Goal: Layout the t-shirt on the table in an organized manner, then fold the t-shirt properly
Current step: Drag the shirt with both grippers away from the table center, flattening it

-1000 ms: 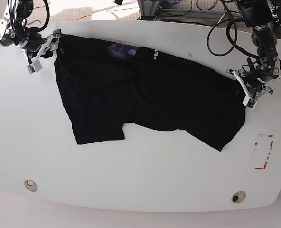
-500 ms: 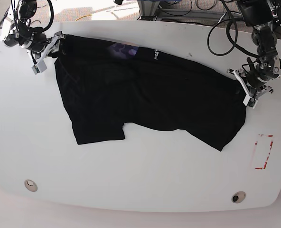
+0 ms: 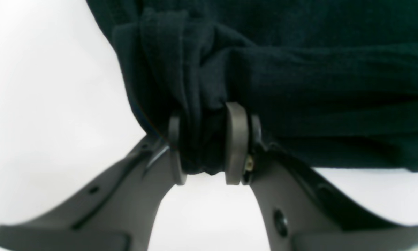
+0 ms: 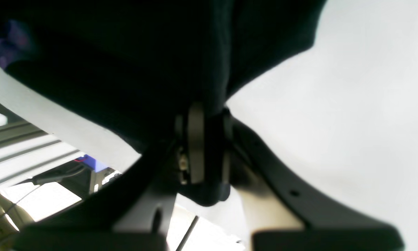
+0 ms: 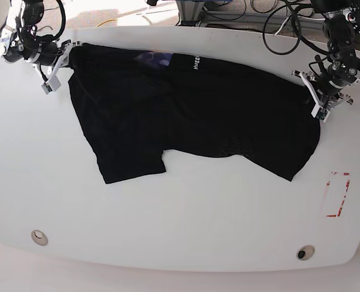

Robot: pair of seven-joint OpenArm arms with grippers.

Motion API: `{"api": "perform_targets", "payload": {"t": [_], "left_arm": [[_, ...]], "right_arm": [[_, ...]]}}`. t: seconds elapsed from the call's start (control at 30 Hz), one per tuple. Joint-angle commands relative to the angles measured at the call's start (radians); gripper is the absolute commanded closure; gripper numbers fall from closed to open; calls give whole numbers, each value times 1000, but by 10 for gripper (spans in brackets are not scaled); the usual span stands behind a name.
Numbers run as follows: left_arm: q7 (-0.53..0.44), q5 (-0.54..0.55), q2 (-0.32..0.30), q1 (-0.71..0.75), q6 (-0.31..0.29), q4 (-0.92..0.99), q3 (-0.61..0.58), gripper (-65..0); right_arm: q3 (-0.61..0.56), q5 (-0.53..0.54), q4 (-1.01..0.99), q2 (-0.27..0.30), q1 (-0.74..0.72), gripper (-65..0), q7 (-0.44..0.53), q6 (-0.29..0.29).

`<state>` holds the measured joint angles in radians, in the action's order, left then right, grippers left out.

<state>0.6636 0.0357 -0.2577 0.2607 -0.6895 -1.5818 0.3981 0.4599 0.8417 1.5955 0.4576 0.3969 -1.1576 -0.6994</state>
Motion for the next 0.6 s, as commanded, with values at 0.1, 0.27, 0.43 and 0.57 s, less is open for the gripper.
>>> {"api": "perform_targets", "payload": {"t": [0.1,0.27,0.43,0.57], "left_arm": [[91,-56,4,90,-9,-35,11,-138],[92,-58,51,145,-9,-82,52,-140],[92,-58,79,208,-9,-133,60,-143],[92,-61,110,263,-9,-179,68,-144]], "right_arm": [[9,-3,12,83,-5,-40,-2,1],[9,-3,12,120,0,-40,-3,1],[9,-3,12,123,4,-40,-11,1],[9,-2,16,119,24,-40,-32,1]]}}
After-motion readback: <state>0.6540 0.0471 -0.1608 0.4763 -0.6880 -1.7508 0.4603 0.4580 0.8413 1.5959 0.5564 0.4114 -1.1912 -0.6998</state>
